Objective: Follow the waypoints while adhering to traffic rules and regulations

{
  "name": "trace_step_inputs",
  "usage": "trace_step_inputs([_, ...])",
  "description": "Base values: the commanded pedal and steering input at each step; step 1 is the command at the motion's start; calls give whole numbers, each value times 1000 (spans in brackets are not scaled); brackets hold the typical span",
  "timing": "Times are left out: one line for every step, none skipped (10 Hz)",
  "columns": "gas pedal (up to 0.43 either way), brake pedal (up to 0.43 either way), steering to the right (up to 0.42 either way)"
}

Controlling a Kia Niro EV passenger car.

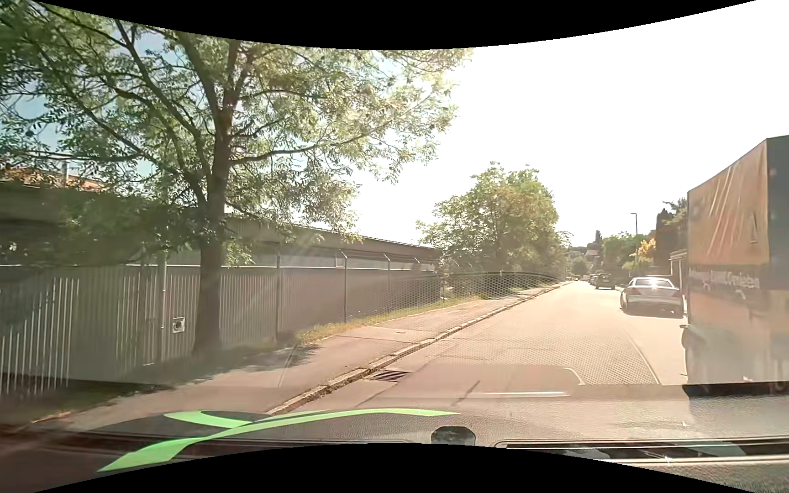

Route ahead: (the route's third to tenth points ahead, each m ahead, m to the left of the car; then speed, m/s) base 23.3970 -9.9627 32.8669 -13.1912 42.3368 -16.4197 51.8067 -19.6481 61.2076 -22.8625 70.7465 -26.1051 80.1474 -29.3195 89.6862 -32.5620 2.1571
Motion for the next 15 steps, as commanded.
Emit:
trace_step_inputs([150, 0, 195])
trace_step_inputs([150, 0, 231])
trace_step_inputs([150, 0, 245])
trace_step_inputs([150, 0, 252])
trace_step_inputs([150, 0, 260])
trace_step_inputs([150, 0, 267])
trace_step_inputs([150, 0, 272])
trace_step_inputs([150, 0, 273])
trace_step_inputs([150, 0, 273])
trace_step_inputs([150, 0, 268])
trace_step_inputs([157, 0, 264])
trace_step_inputs([157, 0, 263])
trace_step_inputs([157, 0, 262])
trace_step_inputs([157, 0, 254])
trace_step_inputs([169, 0, 246])
